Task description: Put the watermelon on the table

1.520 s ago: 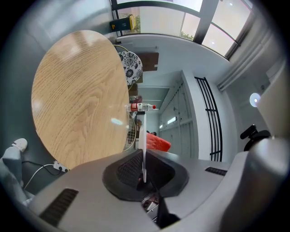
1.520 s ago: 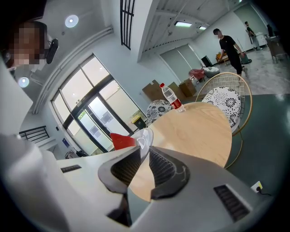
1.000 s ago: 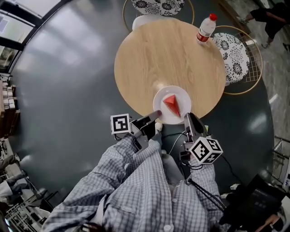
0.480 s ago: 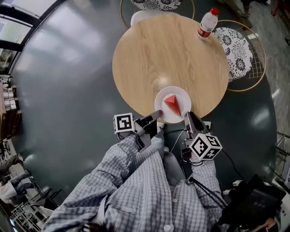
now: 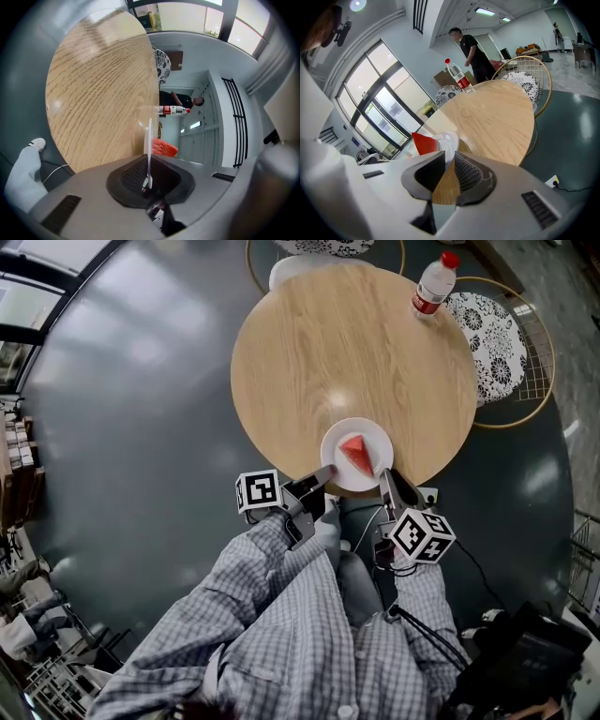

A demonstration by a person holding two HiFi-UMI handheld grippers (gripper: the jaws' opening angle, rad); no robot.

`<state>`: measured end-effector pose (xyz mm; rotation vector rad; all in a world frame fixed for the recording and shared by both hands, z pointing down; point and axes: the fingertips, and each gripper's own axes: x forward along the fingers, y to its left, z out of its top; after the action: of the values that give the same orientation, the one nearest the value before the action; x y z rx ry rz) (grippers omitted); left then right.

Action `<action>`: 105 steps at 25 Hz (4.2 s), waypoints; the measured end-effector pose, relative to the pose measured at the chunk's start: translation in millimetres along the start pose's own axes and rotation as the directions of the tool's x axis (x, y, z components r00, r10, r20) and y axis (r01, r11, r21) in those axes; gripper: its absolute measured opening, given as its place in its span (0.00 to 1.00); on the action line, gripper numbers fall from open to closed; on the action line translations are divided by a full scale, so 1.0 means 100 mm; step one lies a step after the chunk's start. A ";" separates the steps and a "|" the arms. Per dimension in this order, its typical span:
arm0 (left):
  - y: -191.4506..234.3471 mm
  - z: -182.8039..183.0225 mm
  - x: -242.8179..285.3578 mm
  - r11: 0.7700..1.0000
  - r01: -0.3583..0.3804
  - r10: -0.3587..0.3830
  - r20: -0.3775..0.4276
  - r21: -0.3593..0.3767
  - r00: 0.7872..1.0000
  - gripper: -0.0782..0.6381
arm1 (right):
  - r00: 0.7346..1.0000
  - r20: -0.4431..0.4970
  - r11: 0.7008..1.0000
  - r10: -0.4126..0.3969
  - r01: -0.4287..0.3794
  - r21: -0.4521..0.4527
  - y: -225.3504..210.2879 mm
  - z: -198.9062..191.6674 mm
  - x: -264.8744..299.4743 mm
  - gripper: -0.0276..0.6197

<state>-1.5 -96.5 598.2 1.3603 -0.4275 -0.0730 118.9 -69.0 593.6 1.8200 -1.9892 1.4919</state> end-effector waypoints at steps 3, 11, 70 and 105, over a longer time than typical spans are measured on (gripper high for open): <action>0.05 0.02 0.03 1.000 -0.014 0.014 0.003 -0.011 1.000 0.14 | 1.000 -0.015 1.000 -0.007 0.007 -0.006 -0.04 -0.01 0.05 0.15; 0.10 0.04 0.06 0.999 -0.053 0.053 -0.001 -0.007 0.999 0.14 | 0.999 -0.032 0.999 -0.032 0.032 0.000 -0.08 -0.03 0.11 0.15; 0.05 0.16 -0.22 0.955 -0.243 0.250 -0.022 0.172 0.968 0.26 | 0.929 -0.237 -0.004 -0.285 -0.249 -0.969 0.65 -0.84 0.30 0.11; -0.94 -0.02 -0.41 0.837 -0.040 0.002 0.070 0.545 0.998 0.12 | 0.996 0.079 0.883 0.032 0.009 -0.470 0.78 0.38 -0.37 0.05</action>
<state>-20.3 -103.4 497.5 1.9244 -0.5457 0.0271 88.5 -79.6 505.0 1.6781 -2.1570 0.8317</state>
